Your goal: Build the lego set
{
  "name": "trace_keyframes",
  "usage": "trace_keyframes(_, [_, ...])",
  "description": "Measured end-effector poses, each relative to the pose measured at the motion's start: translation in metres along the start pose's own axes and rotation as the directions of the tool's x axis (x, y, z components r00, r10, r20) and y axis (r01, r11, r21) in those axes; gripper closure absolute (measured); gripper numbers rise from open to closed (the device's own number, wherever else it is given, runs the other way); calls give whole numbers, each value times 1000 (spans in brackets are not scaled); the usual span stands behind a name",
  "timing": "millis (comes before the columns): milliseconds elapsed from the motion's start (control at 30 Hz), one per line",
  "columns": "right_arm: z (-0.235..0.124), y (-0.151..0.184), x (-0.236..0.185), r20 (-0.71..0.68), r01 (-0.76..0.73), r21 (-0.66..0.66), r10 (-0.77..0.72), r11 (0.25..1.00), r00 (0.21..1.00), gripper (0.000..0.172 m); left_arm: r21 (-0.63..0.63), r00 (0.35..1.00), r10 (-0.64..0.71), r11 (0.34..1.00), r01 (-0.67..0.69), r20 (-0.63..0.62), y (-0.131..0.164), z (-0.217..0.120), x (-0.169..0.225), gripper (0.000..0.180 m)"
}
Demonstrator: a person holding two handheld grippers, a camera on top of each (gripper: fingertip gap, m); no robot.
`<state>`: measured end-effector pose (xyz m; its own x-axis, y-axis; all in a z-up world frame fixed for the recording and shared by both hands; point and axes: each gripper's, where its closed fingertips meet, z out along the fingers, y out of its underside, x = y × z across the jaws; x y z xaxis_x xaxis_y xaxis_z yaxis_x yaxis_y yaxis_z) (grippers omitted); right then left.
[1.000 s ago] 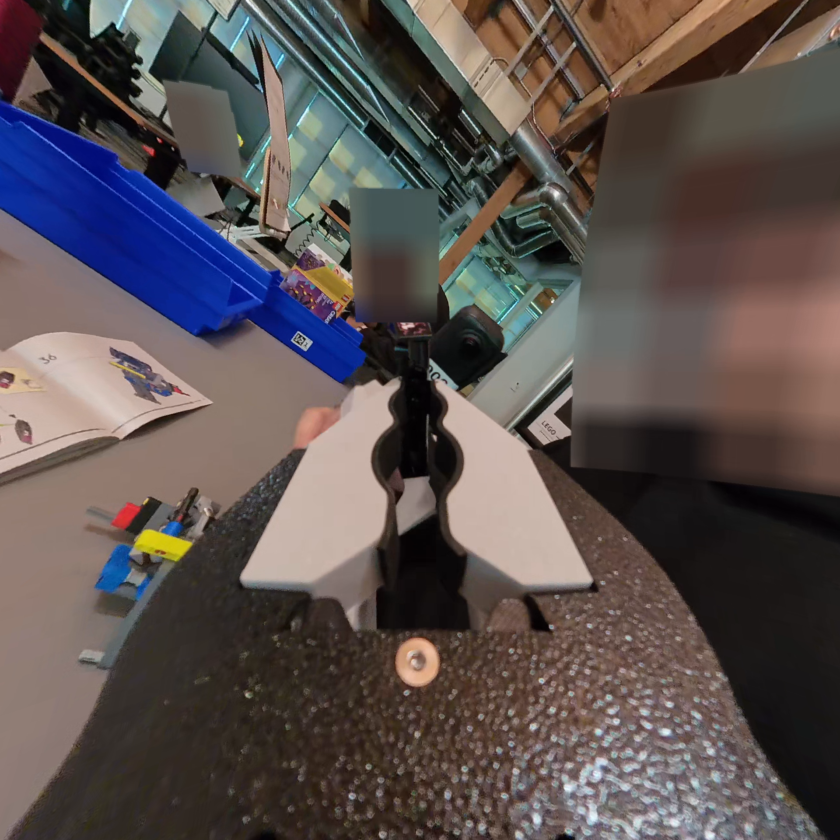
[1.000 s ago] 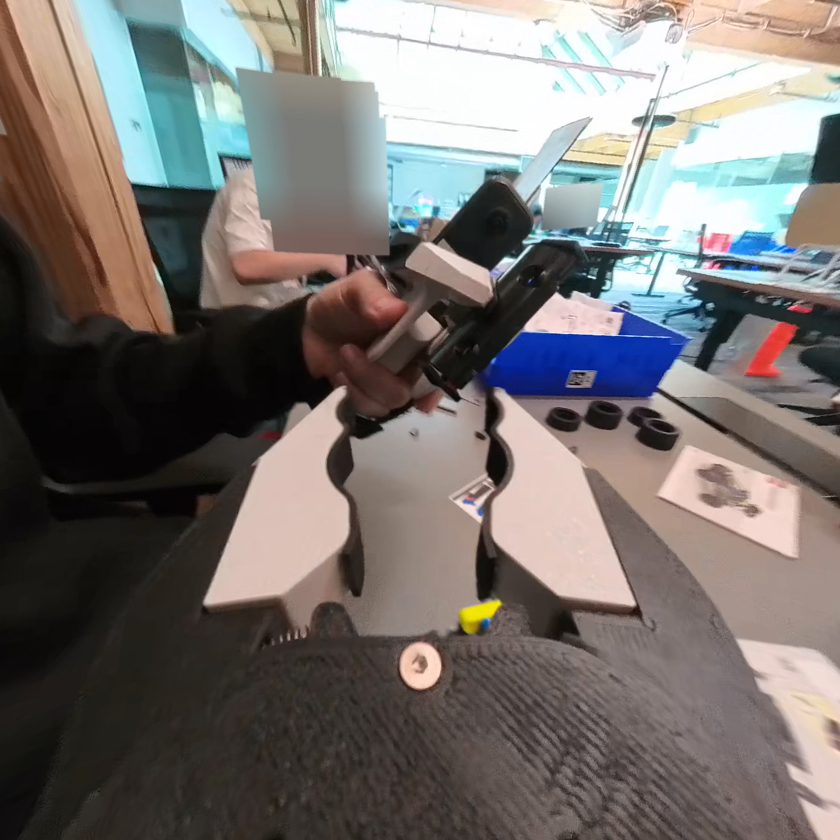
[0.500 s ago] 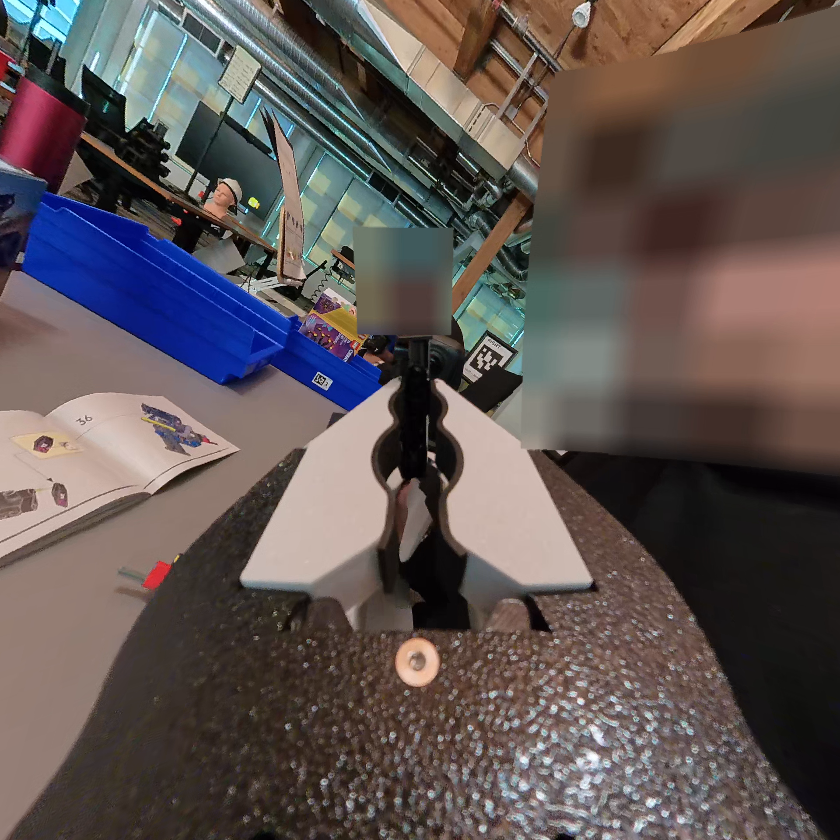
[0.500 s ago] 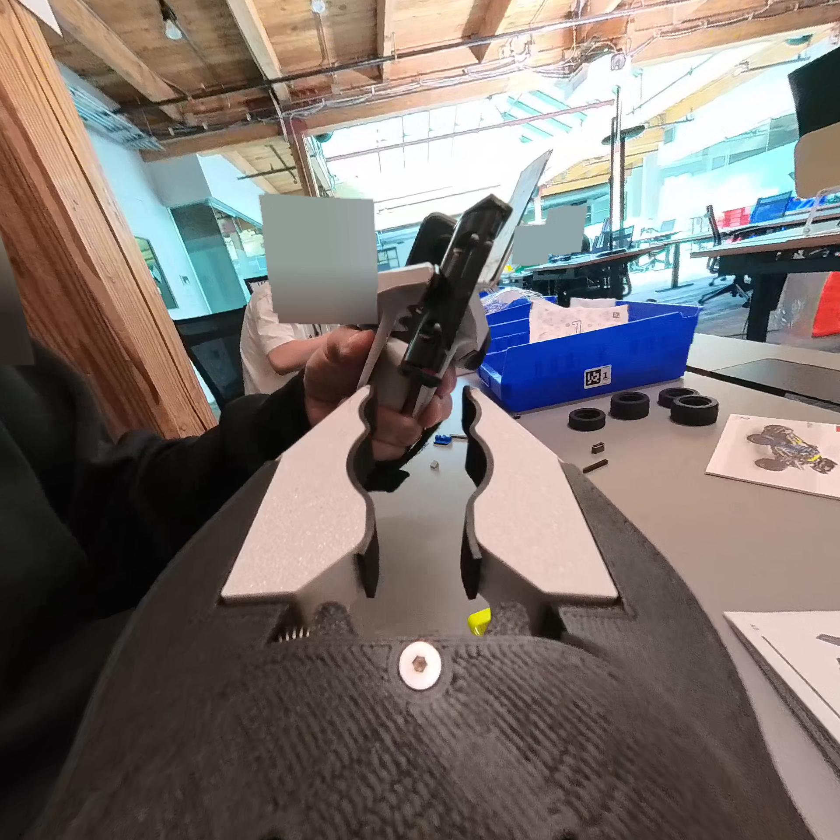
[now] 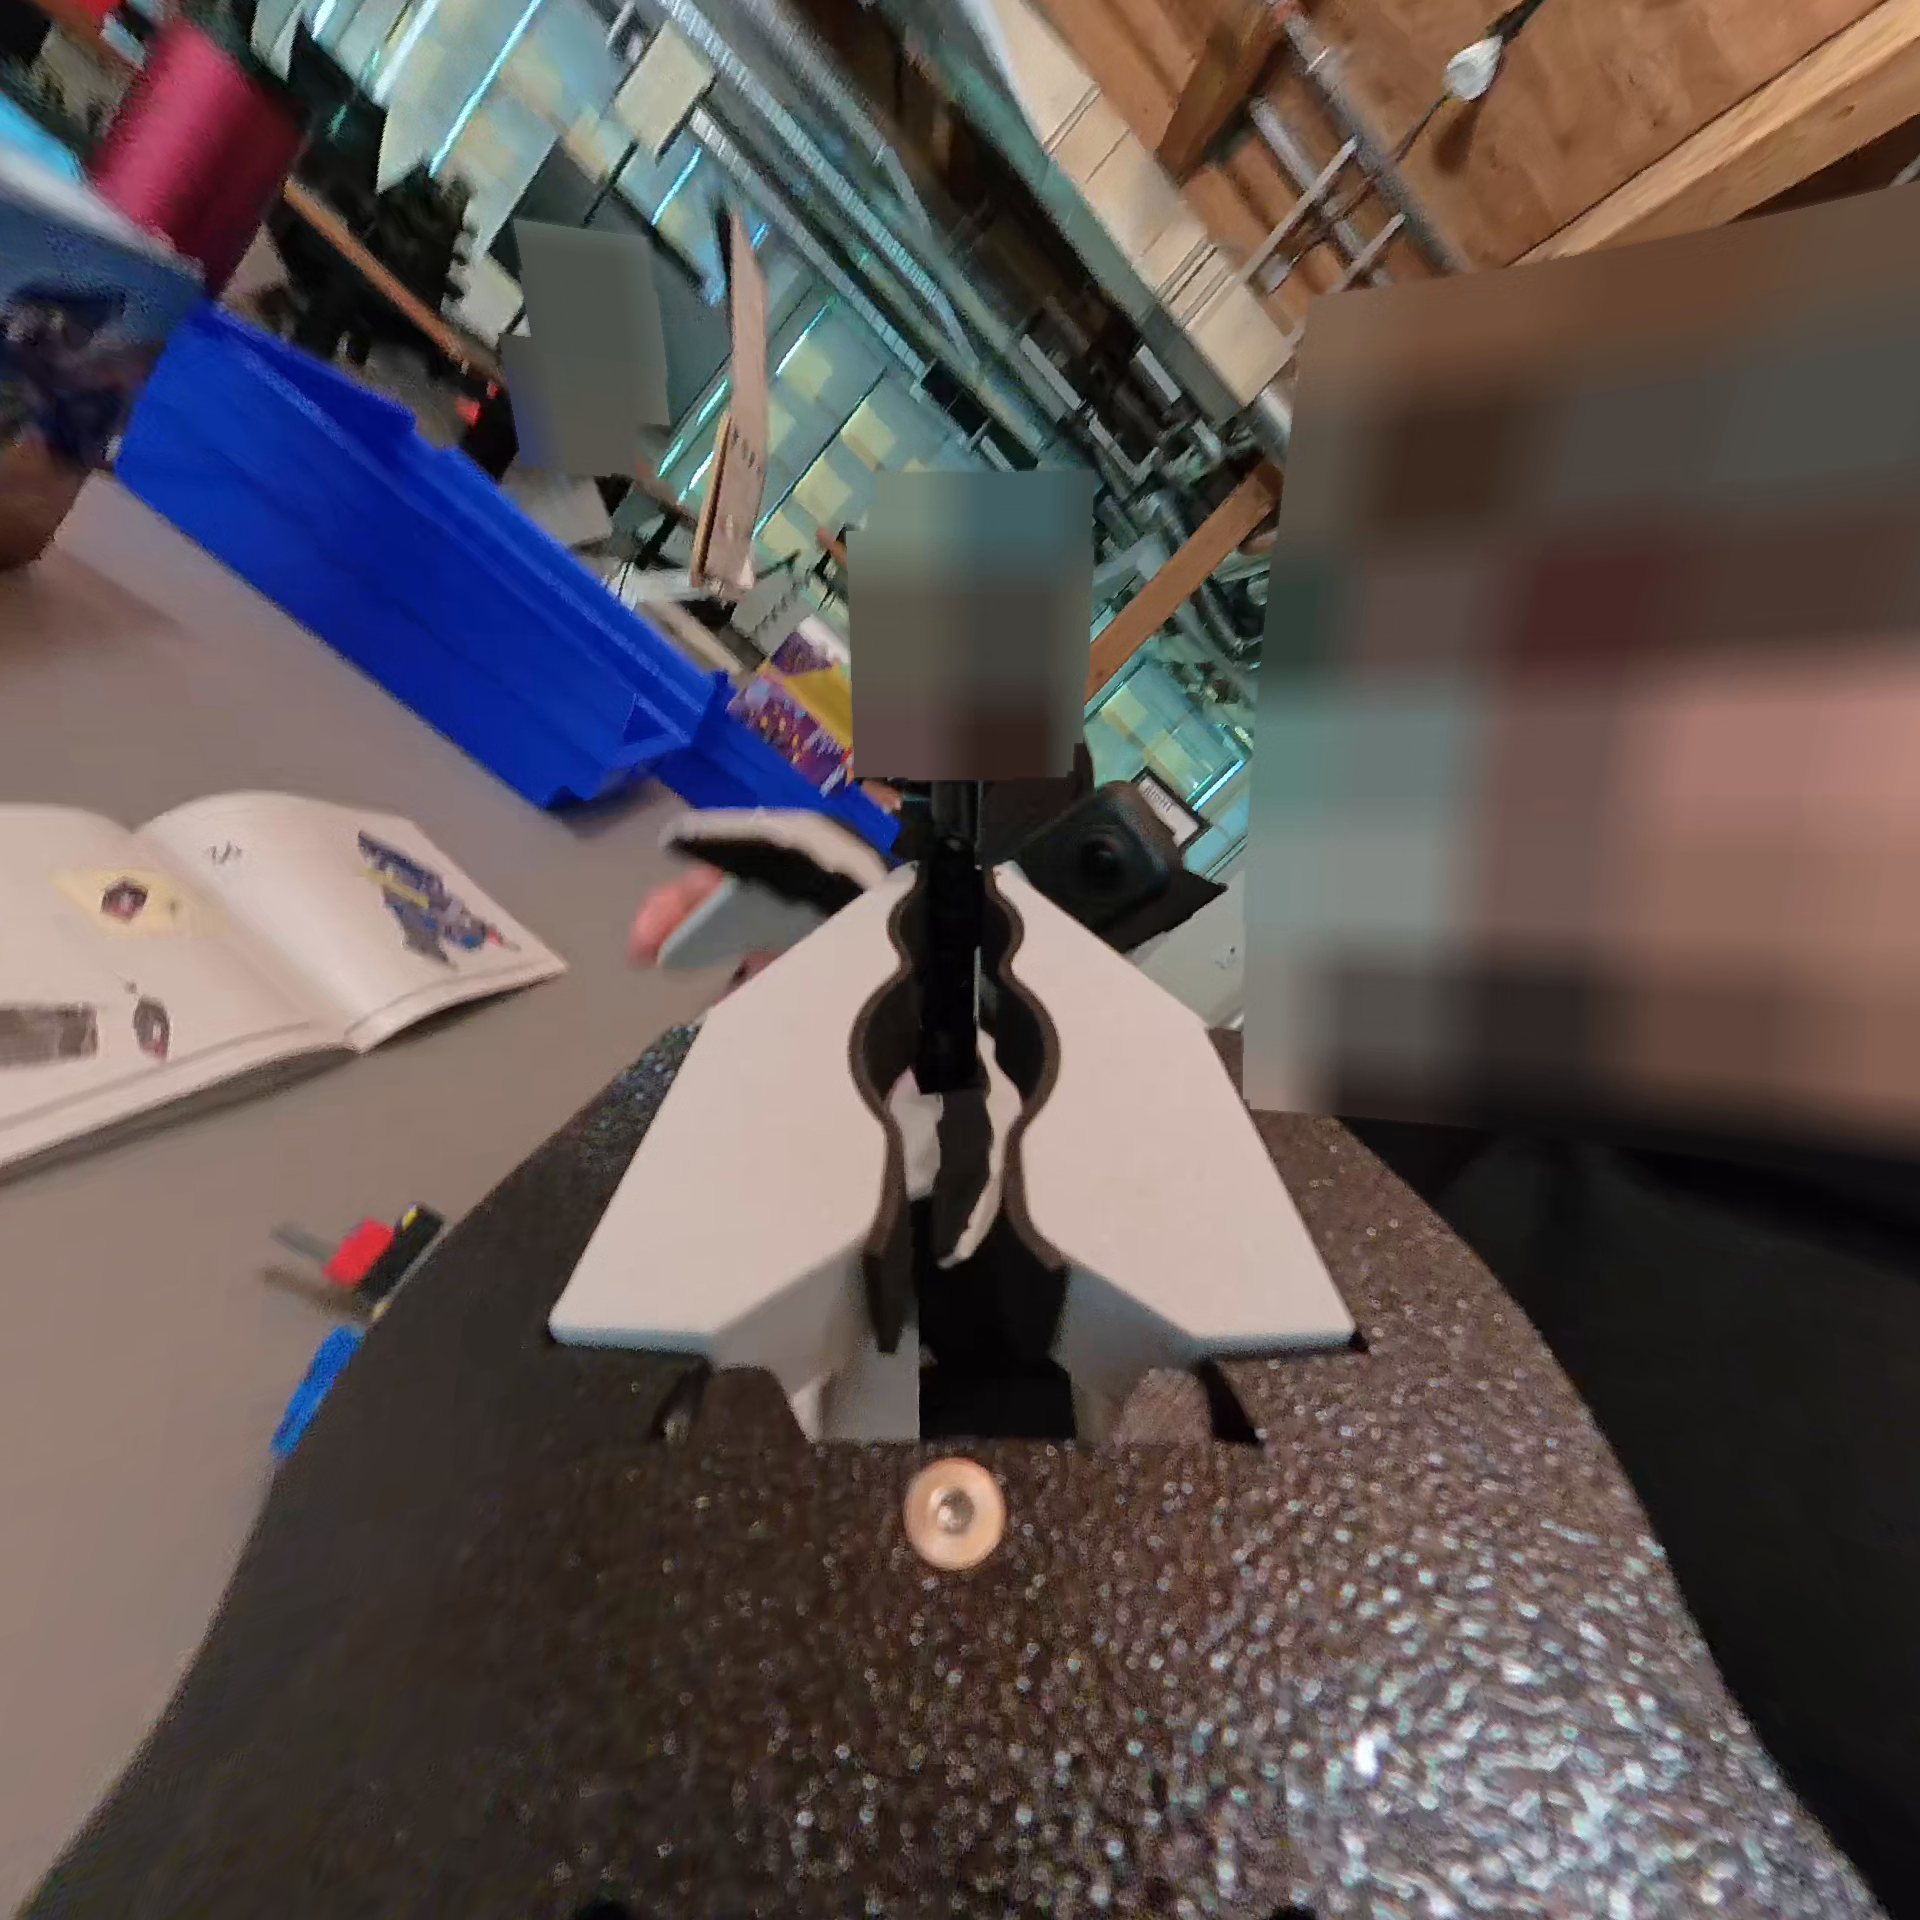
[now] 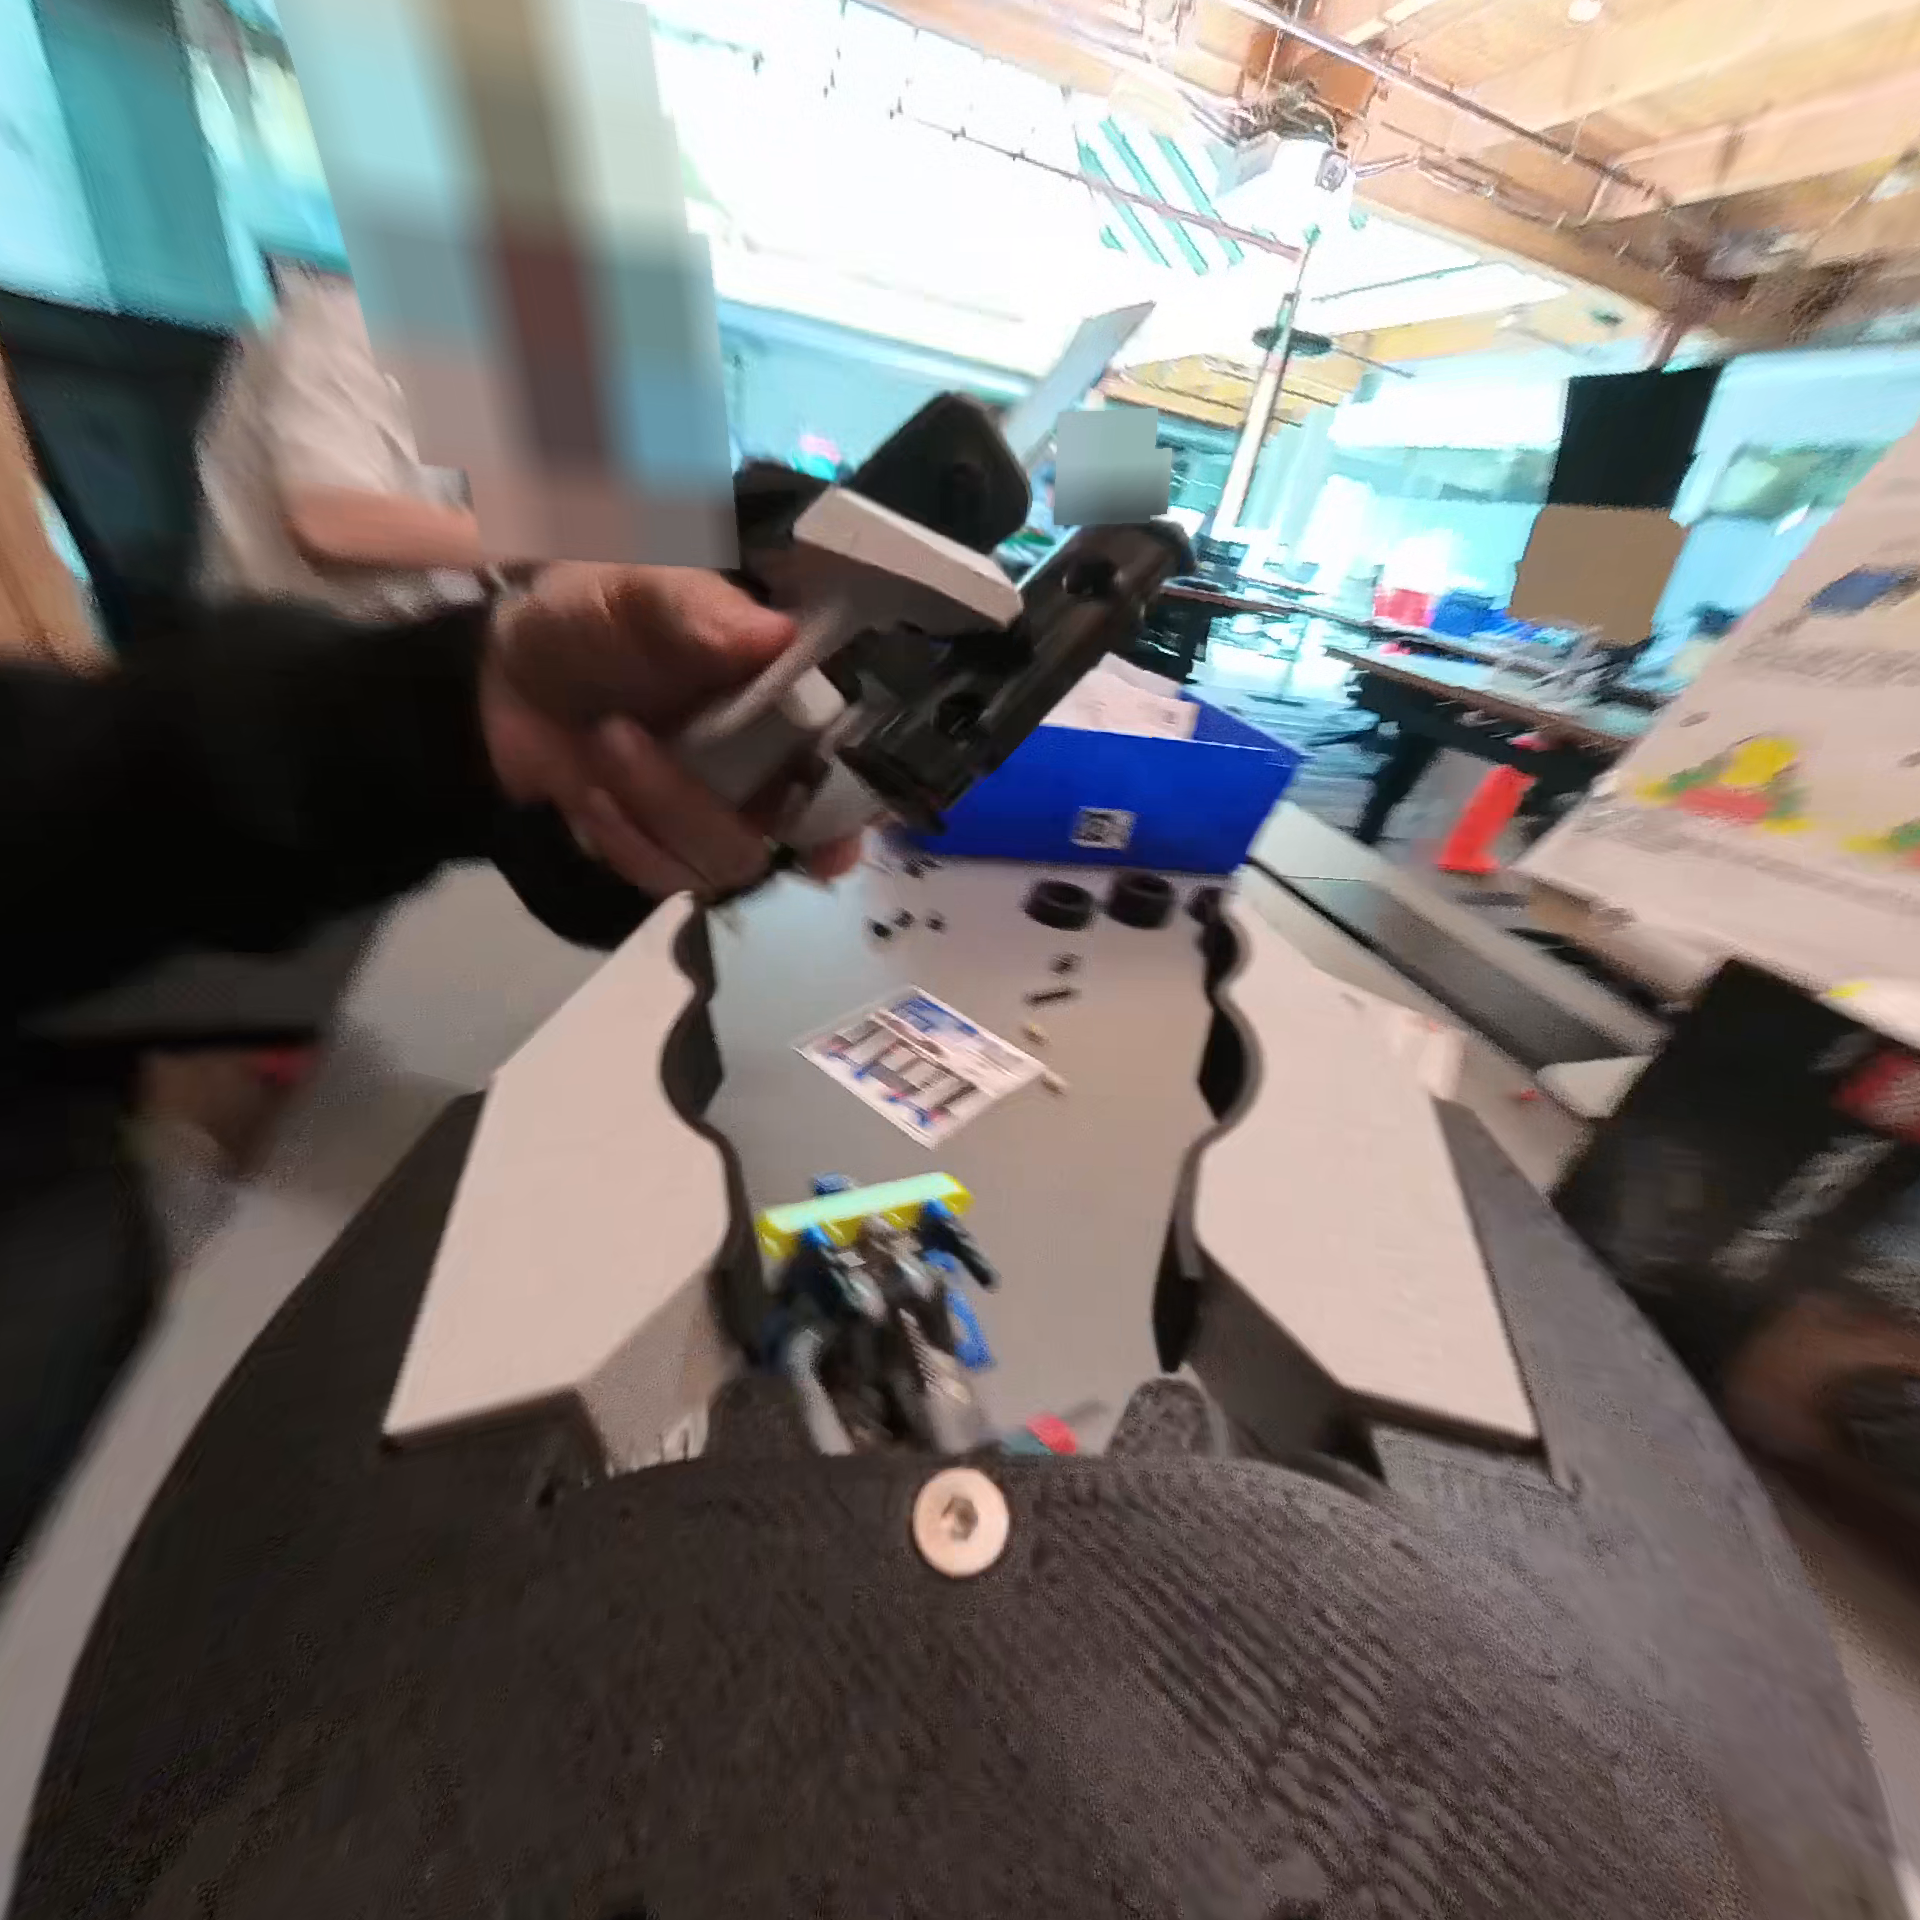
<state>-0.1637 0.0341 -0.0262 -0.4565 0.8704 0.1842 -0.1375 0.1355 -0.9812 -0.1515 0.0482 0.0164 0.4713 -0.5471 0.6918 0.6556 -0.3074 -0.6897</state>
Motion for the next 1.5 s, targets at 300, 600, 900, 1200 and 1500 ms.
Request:
trace_keyframes(300, [-21,1,-29,169,339,-50,-327,939,930,69,-256,963,-260,938,233,-75,58,15,9,175])
trace_keyframes(600, [-22,-10,-37,169,361,18,-358,932,918,85,-271,944,-314,922,278,-98,69,10,12,175])
trace_keyframes(900, [-35,8,-15,307,-609,-207,642,766,703,132,-243,1000,24,970,-23,1,60,6,3,175])
trace_keyframes(1200, [-37,-9,-6,364,-646,-91,629,758,686,166,-214,983,181,961,-175,9,40,23,-9,175])
trace_keyframes(1500, [-45,5,7,353,-776,-131,760,617,545,167,-298,917,376,898,-324,134,43,14,-34,158])
